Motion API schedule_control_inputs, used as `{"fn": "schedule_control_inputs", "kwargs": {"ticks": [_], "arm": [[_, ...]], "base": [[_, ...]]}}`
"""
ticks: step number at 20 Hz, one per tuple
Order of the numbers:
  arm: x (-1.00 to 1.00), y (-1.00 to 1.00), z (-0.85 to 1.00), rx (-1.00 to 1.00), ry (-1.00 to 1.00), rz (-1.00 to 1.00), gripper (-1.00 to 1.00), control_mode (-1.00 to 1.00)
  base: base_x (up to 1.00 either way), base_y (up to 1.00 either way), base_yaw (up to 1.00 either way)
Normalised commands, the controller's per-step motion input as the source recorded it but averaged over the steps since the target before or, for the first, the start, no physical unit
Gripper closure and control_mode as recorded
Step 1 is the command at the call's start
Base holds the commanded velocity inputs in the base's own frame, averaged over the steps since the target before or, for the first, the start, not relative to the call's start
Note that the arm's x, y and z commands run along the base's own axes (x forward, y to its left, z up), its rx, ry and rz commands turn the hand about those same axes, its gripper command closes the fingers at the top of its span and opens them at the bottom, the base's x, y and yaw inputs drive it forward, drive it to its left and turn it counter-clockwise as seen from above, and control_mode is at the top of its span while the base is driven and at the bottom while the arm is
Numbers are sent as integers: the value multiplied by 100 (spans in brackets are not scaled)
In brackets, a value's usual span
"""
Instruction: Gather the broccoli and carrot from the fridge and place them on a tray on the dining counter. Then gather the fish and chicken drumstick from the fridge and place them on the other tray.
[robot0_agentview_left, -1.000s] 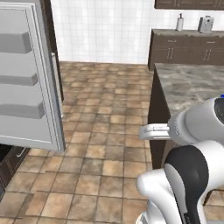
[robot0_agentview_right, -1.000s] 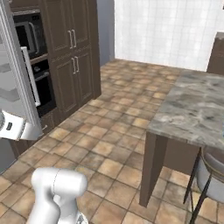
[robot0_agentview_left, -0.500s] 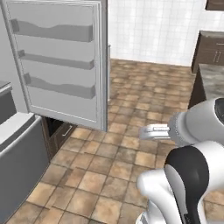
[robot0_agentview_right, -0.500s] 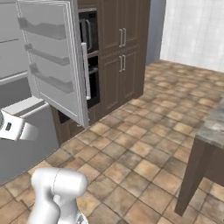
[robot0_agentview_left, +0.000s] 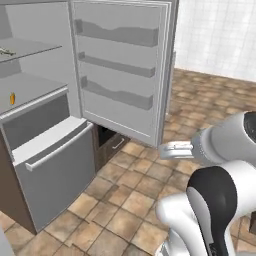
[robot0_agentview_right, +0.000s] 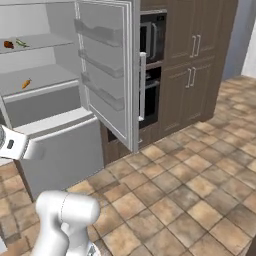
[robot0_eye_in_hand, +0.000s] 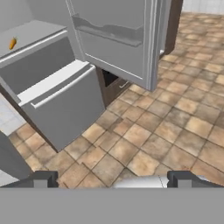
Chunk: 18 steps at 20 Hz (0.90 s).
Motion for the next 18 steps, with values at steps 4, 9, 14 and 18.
{"fn": "schedule_control_inputs", "kwargs": {"ticks": [4,9,14,18], "arm": [[0,0,0,0,0,0,-100,100],[0,0,0,0,0,0,-100,100],[0,0,0,0,0,0,-100,100],[0,0,0,0,0,0,-100,100]], "base": [[37,25,45],[66,18,42],[82,4,33],[67,-4,26]]}}
